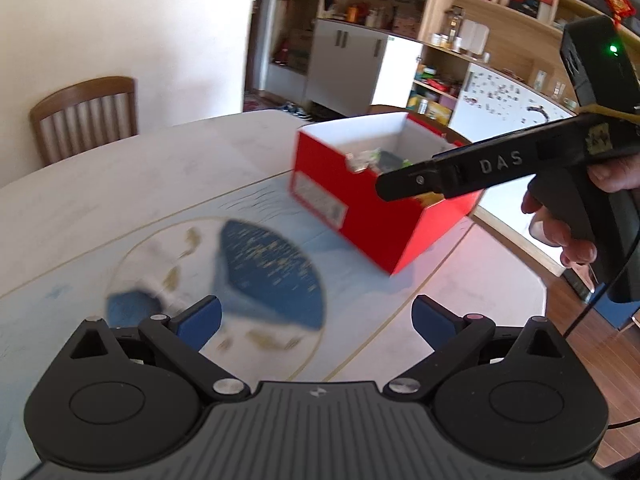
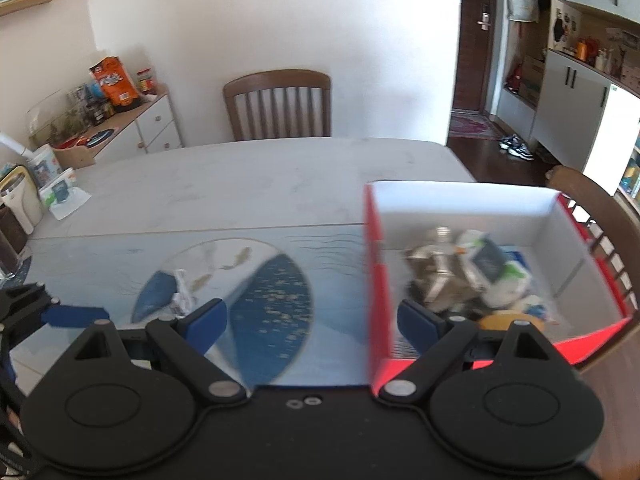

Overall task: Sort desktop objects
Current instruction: 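Withdraw both open tools from the box back over the table, then grasp the blue-and-white milk carton with the left tool while the right tool grasps the white cable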

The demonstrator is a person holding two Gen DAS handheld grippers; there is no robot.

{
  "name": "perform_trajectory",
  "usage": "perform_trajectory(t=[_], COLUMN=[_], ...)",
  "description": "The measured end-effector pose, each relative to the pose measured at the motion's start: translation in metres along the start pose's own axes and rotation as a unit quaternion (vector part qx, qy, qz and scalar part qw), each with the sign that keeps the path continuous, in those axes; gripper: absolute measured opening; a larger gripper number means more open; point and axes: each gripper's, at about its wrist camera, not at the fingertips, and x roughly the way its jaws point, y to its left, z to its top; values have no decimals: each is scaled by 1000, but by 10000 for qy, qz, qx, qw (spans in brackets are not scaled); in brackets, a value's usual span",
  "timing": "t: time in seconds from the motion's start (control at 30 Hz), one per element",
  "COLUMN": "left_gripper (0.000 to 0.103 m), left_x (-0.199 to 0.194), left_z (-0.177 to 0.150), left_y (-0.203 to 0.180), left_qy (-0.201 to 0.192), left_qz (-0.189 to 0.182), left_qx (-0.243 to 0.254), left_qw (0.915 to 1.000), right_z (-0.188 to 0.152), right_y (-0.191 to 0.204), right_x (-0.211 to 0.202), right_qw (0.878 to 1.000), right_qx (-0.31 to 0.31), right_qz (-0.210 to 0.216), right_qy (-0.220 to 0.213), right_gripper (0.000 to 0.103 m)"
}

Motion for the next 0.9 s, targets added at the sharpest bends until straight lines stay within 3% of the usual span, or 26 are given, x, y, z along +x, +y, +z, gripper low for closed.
perform_trajectory(t=[0.37,0.9], left_gripper=[102,102], left_x=[-31,-37], left_z=[-55,-113], left_y=[46,70], left_qy=[27,130], left_qz=[520,1197], left_qx=[-517,-887], left_qw=[9973,9887], right_z=[-1,-12], right_y=[75,128], right_x=[40,109], right_qw=[9985,9968], right_qx=[-487,-775], right_qz=[239,66], right_qy=[114,192], right_gripper=[92,91])
